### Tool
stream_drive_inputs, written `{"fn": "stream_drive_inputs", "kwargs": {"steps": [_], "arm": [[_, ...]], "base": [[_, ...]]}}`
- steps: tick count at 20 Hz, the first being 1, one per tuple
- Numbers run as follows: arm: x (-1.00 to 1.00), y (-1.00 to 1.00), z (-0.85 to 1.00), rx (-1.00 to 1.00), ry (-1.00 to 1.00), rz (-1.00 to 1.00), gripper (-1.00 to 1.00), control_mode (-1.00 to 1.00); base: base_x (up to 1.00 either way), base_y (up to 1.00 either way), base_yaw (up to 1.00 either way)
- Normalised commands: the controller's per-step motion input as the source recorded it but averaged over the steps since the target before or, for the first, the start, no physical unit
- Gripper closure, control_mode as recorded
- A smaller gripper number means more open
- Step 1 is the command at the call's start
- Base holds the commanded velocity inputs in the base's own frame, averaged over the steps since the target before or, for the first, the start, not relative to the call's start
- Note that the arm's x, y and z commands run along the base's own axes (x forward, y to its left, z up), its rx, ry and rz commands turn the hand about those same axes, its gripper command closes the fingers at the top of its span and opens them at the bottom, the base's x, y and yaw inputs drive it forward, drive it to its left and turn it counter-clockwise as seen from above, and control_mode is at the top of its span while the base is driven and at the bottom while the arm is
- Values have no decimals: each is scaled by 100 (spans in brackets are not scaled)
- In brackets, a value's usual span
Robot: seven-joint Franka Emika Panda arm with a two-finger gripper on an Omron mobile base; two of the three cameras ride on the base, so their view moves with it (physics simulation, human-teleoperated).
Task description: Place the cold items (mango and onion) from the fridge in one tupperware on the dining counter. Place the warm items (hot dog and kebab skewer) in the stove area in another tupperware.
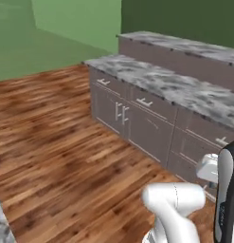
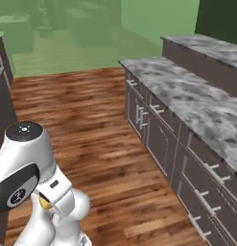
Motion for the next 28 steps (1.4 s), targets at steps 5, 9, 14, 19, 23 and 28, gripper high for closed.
{"fn": "stream_drive_inputs", "kwargs": {"steps": [5, 9, 14, 19, 23, 28], "arm": [[0, 0, 0, 0, 0, 0, 100, 100], [0, 0, 0, 0, 0, 0, 100, 100], [0, 0, 0, 0, 0, 0, 100, 100], [0, 0, 0, 0, 0, 0, 100, 100], [0, 0, 0, 0, 0, 0, 100, 100], [0, 0, 0, 0, 0, 0, 100, 100]], "base": [[85, -7, 72], [97, -1, 67], [100, -22, 56], [85, -58, 52], [57, -56, 57], [22, -51, 64]]}}
